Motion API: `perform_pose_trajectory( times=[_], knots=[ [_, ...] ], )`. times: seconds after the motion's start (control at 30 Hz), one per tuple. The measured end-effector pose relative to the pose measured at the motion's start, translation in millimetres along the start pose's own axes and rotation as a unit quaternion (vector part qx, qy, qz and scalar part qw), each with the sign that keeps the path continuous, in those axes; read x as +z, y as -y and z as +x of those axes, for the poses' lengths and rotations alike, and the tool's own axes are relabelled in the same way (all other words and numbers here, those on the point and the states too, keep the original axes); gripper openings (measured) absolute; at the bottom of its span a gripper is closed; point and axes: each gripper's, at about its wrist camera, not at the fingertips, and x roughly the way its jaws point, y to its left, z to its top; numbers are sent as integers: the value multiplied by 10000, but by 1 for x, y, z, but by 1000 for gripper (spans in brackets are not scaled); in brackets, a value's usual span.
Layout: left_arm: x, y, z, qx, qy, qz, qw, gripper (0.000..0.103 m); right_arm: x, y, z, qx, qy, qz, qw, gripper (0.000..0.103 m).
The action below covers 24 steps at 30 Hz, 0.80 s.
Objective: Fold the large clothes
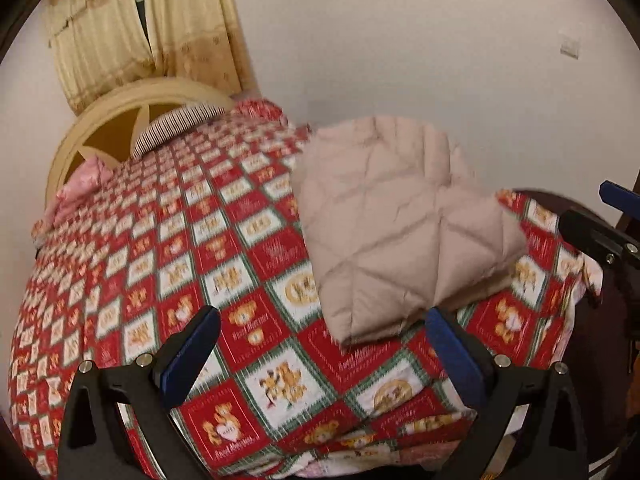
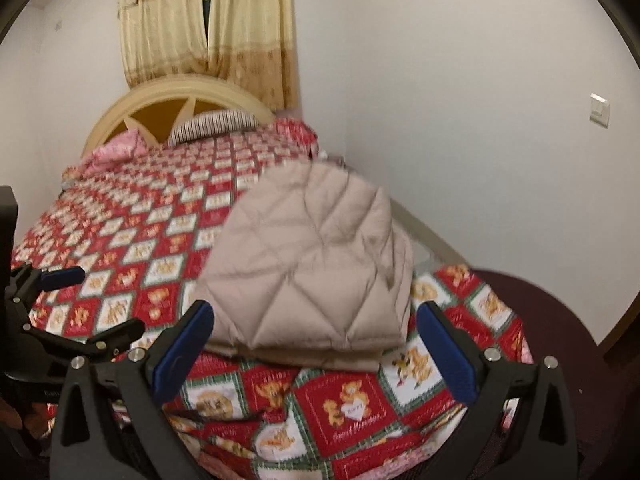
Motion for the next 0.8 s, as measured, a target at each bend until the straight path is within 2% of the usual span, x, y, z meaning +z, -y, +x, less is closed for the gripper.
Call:
perform_pose_trajectory(
  times=[0.2,0.47,0.63,0.8],
  knots=[
    [29,-5,-35,-14,777,-220,9967,102,17,8,-20,-65,534,160,9984,103],
    [46,-2,-76,-16,1794,-454,9827,102,36,19,-42,-134,1374,464,9893,103],
    [40,5,-80,216,2077,-379,9772,102,40,15,-41,-17,1650,494,9851,103],
    [39,8,-77,225,1940,-375,9800,102,36,8,-39,-64,1601,336,9865,103]
  ],
)
